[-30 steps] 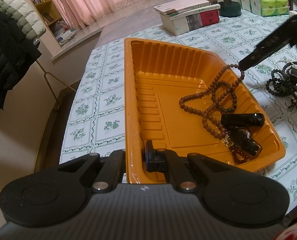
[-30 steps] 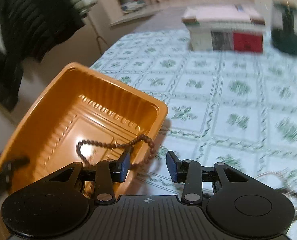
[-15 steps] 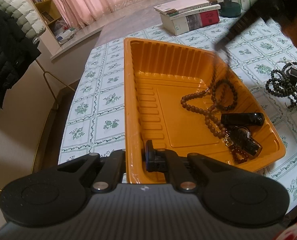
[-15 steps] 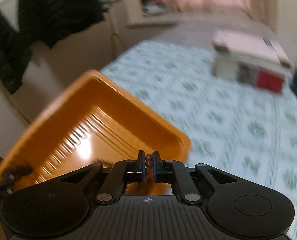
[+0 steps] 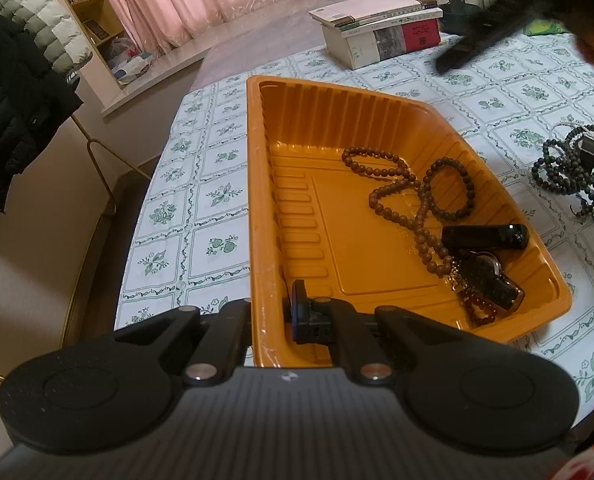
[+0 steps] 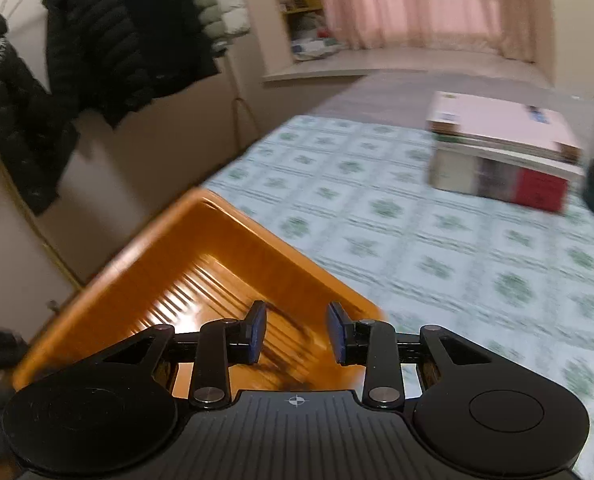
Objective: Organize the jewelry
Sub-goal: 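Grasp a long dark bead necklace from the pile with the right gripper and lift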
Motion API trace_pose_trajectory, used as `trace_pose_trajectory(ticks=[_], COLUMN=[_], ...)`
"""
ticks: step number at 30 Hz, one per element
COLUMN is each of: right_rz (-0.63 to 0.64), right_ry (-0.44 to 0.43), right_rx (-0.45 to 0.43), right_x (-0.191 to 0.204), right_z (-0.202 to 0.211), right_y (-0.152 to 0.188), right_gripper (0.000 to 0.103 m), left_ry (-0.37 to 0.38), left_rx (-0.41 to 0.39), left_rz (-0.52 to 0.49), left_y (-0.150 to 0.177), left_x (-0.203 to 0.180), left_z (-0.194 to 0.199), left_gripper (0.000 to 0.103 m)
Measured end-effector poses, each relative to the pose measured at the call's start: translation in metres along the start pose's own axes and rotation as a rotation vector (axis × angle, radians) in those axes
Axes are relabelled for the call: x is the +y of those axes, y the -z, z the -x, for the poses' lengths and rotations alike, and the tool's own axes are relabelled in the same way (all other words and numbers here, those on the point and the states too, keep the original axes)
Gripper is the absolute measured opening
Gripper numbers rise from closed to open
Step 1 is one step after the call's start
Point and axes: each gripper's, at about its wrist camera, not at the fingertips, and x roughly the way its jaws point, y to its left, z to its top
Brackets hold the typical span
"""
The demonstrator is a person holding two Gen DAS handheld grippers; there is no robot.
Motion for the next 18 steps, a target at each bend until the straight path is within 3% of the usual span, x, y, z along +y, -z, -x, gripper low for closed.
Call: trace_pose_trajectory(ticks=[6,14,18], right_rz=[-0.036,-0.184,-0.230], right_ry=[0.157,0.332,0.358], right_rx=[-0.027,-0.067,-0.040], right_x=[-0.035,-0.063,-0.066], right_z=[0.055,0.117,0.129], right_y=[0.059,0.141,0.175], right_gripper=[0.038,0.038,0.038], left_ry=[-0.005,-0.013,-0.016], left_rx=[-0.001,-0.003,-0.003], left_rz=[-0.005,-0.012,-0.015], left_y=[0.000,-0.001,0.000], left_x=[-0.001,-0.003,-0.003], left_z=[0.000,0.002,0.002], left_gripper=[0.003,0.003,0.003])
